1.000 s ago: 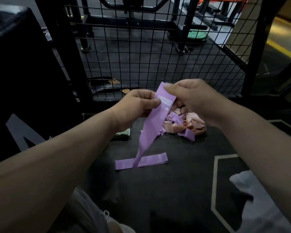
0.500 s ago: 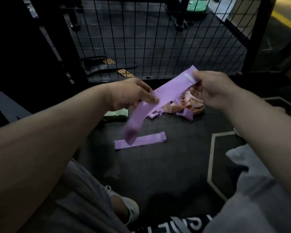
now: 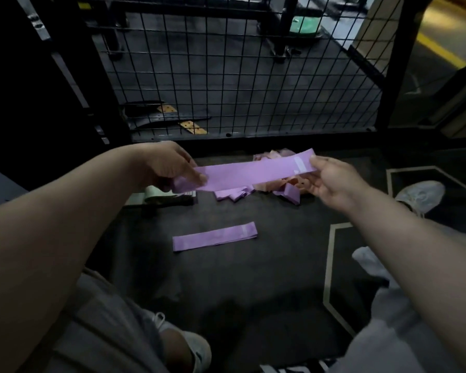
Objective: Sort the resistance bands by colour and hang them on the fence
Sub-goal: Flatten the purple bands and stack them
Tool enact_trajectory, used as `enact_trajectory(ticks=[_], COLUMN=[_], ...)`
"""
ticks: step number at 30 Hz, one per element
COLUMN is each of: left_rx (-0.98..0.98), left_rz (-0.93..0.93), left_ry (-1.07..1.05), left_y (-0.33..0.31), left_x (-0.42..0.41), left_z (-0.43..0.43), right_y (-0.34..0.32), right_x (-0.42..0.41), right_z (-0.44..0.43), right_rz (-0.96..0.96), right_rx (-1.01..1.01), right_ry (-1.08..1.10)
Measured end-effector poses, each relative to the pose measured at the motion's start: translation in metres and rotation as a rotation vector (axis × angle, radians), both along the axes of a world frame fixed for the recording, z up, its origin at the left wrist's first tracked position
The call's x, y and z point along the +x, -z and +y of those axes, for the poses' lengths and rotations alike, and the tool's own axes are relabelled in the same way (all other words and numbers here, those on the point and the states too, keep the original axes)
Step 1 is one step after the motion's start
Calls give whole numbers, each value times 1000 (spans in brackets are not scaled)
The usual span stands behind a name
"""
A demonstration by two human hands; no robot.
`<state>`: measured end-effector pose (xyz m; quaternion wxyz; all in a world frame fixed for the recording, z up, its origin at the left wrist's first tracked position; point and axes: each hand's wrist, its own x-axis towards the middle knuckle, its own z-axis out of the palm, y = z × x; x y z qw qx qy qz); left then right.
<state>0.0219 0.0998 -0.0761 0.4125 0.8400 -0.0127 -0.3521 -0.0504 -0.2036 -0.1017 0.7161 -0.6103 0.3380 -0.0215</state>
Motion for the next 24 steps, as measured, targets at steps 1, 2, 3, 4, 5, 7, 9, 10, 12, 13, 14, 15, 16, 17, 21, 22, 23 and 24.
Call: enact_trajectory(ticks=[1, 2, 3, 4, 5, 7, 9, 10, 12, 13, 14, 15, 16, 17, 21, 22, 23, 24], left_rx=[13, 28, 35, 34, 28, -6, -38, -37, 3, 33, 61, 91, 108, 116, 126, 128, 121, 123], left_rz=[-14, -26, -37, -46, -57, -86, -111, -127, -146, -142, -136, -120, -98, -59, 86, 115, 154, 186], left_ry=[-42, -89, -137, -183, -230, -331, -417, -451, -489, -491, -490, -492, -508, -531, -625, -643, -675, -703], left_y=[3, 6, 9, 12, 14, 24, 32, 38, 51, 57, 64, 73, 81, 92, 145, 163, 177, 190], left_x=[1, 1, 0, 0, -1, 0, 2, 6, 11, 13, 15, 17, 18, 18, 18, 19, 20, 20], left_z=[1, 3, 4, 5, 6, 8, 9, 9, 10, 11, 12, 14, 15, 16, 12, 11, 10, 8], right_y=[2, 6, 11, 17, 24, 38, 52, 59, 75, 83, 90, 100, 108, 120, 166, 178, 189, 198], right_x=[-1, -1, -1, -2, 0, 2, 5, 7, 13, 16, 18, 22, 25, 30, 43, 47, 49, 50], right_z=[0, 1, 2, 3, 5, 9, 12, 13, 14, 14, 15, 16, 17, 17, 17, 17, 17, 17], right_rz=[28, 59, 86, 105, 119, 139, 162, 177, 207, 226, 247, 273, 298, 321, 357, 355, 366, 386], right_rx=[-15, -35, -64, -91, -110, -124, -109, -102, -114, -133, -154, -180, -203, -220, -281, -303, -331, -360], right_ry=[8, 4, -7, -24, -43, -77, -95, -106, -123, -133, -148, -169, -183, -194, -249, -264, -274, -280])
